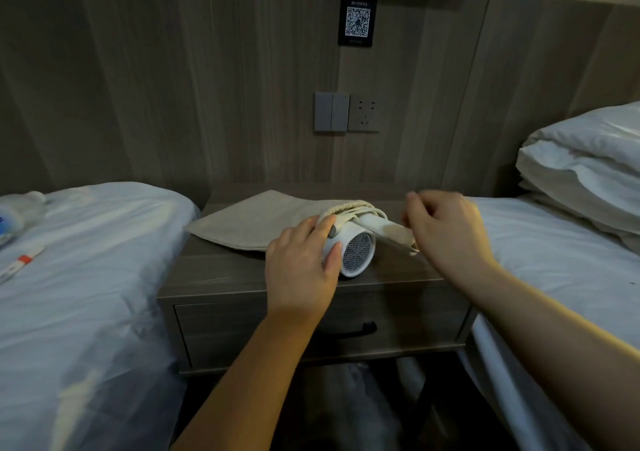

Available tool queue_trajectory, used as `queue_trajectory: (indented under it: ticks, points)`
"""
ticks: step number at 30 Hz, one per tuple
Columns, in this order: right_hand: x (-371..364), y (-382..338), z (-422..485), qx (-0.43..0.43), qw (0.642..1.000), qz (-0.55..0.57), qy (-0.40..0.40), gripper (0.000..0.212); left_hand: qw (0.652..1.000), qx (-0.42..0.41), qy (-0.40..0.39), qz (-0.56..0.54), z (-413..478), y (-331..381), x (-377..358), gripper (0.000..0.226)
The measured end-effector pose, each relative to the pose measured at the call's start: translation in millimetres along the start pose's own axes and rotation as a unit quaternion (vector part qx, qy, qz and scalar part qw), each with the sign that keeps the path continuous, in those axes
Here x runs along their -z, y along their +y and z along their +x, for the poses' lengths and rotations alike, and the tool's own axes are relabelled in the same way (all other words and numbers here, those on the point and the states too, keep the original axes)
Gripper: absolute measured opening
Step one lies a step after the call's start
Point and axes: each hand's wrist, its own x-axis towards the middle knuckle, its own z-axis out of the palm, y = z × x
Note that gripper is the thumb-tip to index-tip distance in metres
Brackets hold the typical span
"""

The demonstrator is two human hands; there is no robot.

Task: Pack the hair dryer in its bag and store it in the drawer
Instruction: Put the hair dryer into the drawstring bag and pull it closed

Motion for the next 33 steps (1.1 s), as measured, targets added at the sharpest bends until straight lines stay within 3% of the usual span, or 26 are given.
queue_trajectory:
  ticks: [2,5,8,10,14,18,22,25,30,33]
  points:
    - [-15.6,10.6,22.7,0.003,1.000,0.017,-0.025,0.030,1.000,-0.001,0.006,0.004,-1.5,0.7,-0.8,0.042]
    - [-43.1,30.9,47.4,-0.022,0.989,0.036,-0.139,0.025,1.000,-0.011,0.008,0.022,-2.0,-2.4,-4.1,0.051]
    - [-53.1,41.7,54.1,-0.054,0.950,0.111,-0.285,0.035,0.999,-0.025,0.006,0.028,-2.2,-3.1,-4.5,0.059]
    - [-50.5,47.0,54.1,-0.083,0.923,0.190,-0.324,0.041,1.000,-0.011,0.012,0.001,-1.0,-3.7,-2.4,0.058]
    - [-45.5,65.2,46.0,-0.130,0.885,0.291,-0.339,0.050,0.999,-0.009,0.008,-0.049,0.9,-7.2,4.3,0.054]
    - [-43.9,68.3,40.8,-0.175,0.871,0.330,-0.319,0.031,0.996,0.008,-0.026,-0.080,3.2,-11.0,10.4,0.054]
    - [-51.0,62.0,35.8,-0.227,0.825,0.436,-0.279,0.010,0.992,0.024,-0.041,-0.118,2.1,-16.6,12.8,0.054]
    - [-55.0,59.3,28.6,-0.212,0.845,0.432,-0.235,0.017,0.991,0.010,-0.042,-0.128,-1.3,-20.7,12.2,0.051]
    - [-48.6,64.9,13.7,-0.197,0.842,0.446,-0.232,0.023,0.993,-0.013,-0.034,-0.115,-1.6,-30.6,10.0,0.049]
    - [-42.2,65.7,8.9,-0.156,0.883,0.382,-0.224,0.024,0.992,-0.014,-0.031,-0.120,-1.4,-33.3,9.0,0.049]
